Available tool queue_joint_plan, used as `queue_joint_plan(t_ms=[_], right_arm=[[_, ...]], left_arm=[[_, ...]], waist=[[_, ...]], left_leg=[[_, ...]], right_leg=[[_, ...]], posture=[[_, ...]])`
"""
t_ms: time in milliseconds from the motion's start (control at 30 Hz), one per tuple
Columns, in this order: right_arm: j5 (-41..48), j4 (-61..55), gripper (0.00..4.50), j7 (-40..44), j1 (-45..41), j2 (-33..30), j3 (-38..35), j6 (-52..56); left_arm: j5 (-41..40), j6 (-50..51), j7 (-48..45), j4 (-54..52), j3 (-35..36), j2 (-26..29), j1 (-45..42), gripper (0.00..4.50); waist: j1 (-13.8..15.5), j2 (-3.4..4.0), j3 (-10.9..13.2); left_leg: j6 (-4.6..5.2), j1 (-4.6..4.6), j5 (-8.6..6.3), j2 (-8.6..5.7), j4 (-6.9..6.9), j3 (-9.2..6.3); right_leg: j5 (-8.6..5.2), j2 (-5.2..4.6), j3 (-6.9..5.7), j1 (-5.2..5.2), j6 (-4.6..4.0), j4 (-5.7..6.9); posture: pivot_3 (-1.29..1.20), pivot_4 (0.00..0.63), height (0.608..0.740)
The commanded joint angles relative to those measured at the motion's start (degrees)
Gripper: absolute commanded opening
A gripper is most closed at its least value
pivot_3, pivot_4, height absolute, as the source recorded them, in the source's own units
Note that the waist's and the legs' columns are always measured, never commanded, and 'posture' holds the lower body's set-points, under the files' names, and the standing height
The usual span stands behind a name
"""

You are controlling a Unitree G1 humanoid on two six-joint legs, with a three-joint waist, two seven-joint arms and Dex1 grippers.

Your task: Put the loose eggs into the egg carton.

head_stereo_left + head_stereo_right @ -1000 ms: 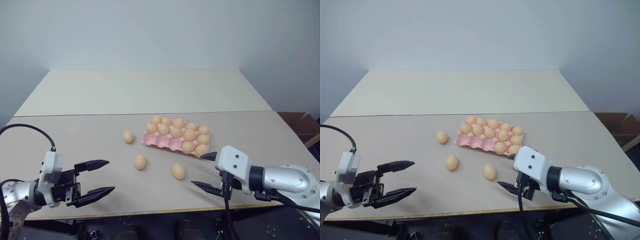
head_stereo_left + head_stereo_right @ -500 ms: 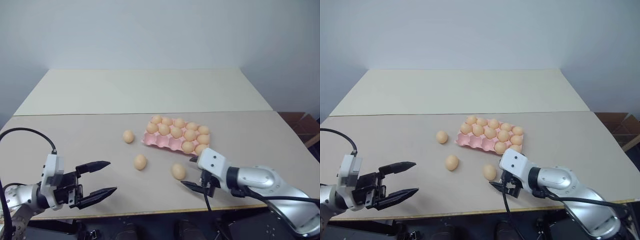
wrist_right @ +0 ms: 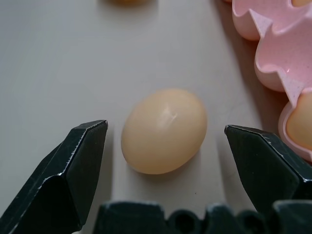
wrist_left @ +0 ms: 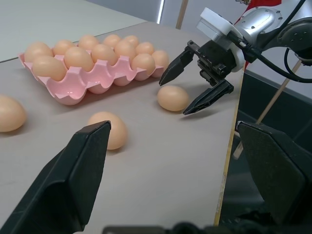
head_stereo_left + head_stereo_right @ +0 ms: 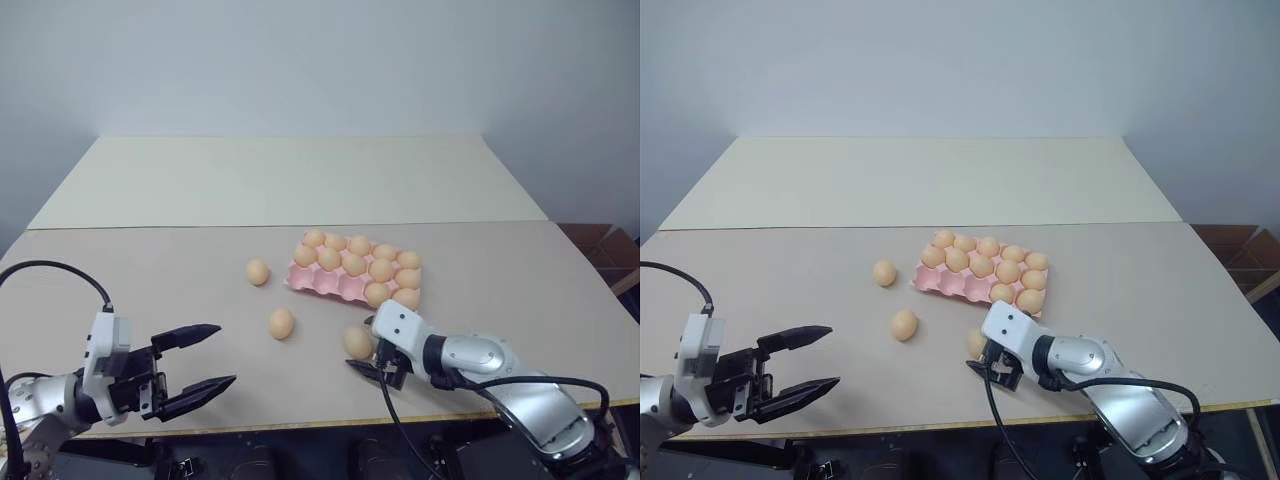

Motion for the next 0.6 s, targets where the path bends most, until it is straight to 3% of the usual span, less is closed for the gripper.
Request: queue_joint_plan(t_ms=[33, 233, 600], right_arm=[[-0.3, -0.5, 3.93, 0.3, -0.4, 0.6, -0.8, -1.5], [-2.4, 0.5, 2.08, 0.2, -0.3, 0.5, -0.1, -2.6], [-4.4, -0.3, 2.08, 0.7, 0.0, -0.7, -1.0, -4.2]], left_arm=[[-0.3, -0.6, 0.8, -1.9, 1.2, -0.2, 0.1, 4.50], [0.0, -1.0, 2.0, -1.8, 0.7, -0.8, -0.5, 4.50], [0.3, -1.3, 2.5, -1.5, -0.3, -1.6, -1.4, 4.50]], waist=[[0.0, 0.00, 0.0], [0.0, -0.01, 0.0], [0.0, -0.02, 0.0]], left_leg=[[0.00, 0.00, 0.00, 0.00, 0.00, -0.01], [0.00, 0.00, 0.00, 0.00, 0.00, 0.01], [0.00, 0.00, 0.00, -0.01, 0.02, 0.01]], right_leg=[[0.00, 0.01, 0.00, -0.01, 0.00, 0.01], [0.01, 0.01, 0.02, -0.02, 0.00, 0.03], [0.03, 0.01, 0.02, -0.01, 0.01, 0.06]], posture=[[0.00, 0.150, 0.740], [0.00, 0.150, 0.740], [0.00, 0.150, 0.740]])
